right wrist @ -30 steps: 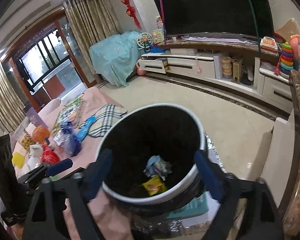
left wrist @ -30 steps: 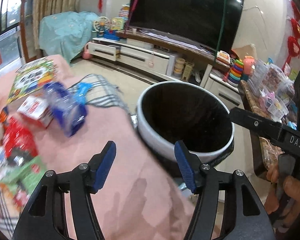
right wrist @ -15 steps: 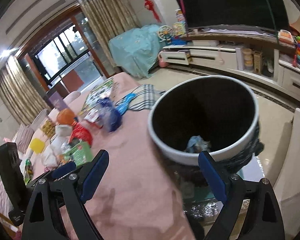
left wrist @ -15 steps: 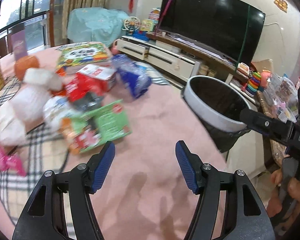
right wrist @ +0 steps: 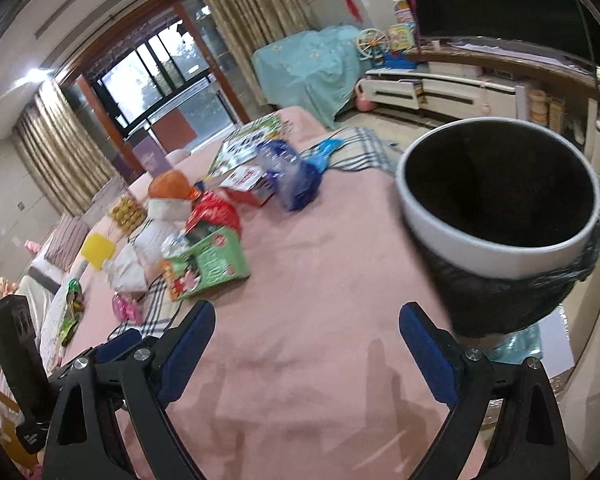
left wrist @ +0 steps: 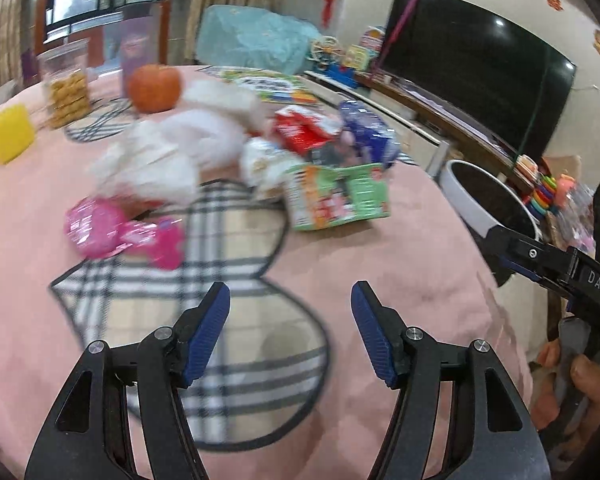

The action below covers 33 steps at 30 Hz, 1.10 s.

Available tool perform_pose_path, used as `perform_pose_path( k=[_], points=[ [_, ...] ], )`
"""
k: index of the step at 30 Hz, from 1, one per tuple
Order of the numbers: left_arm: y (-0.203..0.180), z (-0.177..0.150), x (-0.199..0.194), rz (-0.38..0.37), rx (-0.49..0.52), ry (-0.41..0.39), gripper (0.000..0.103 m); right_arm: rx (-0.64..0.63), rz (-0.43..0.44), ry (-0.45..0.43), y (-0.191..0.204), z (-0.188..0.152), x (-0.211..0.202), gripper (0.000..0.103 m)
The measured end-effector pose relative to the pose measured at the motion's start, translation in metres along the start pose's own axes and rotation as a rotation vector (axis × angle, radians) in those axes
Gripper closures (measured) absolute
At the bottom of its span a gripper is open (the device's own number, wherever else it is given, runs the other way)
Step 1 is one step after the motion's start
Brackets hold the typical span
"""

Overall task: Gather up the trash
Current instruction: 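Move both open tools back toward the table, then grasp the pink hairbrush with the left tool while the right tool grasps the green milk carton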

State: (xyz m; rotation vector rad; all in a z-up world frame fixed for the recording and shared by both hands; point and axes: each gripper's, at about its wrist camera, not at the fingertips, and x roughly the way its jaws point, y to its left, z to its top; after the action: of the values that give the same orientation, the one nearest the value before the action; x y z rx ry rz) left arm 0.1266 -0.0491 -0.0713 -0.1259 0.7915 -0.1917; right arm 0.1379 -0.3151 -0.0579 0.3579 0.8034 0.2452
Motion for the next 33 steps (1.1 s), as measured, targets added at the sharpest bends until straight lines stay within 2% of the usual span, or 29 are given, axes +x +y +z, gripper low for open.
perform_pose_path(
  k=[5,15,18,22,30,33],
  points=[
    [0.029,-0.007,-0.013,0.075,-0.058,-0.028,0.023,-0.053,0.021,0.019,0.019,-0.003,0.01,0.009],
    [0.071,-0.001,-0.011,0.128,-0.153,-0.014,0.018,-0.161,0.05,0.053,0.056,-0.004,0.033,0.006],
    [0.09,0.007,-0.009,0.122,-0.212,-0.006,0.017,-0.175,0.059,0.061,0.06,-0.001,0.04,0.006],
    [0.109,0.017,0.003,0.071,-0.297,0.027,0.017,-0.181,0.07,0.08,0.063,0.005,0.052,0.006],
    [0.117,0.036,0.025,0.047,-0.361,0.069,0.016,-0.223,0.085,0.11,0.08,0.01,0.076,0.006],
    [0.117,0.041,0.034,0.069,-0.363,0.082,0.016,-0.263,0.076,0.117,0.088,0.013,0.085,0.006]
  ],
)
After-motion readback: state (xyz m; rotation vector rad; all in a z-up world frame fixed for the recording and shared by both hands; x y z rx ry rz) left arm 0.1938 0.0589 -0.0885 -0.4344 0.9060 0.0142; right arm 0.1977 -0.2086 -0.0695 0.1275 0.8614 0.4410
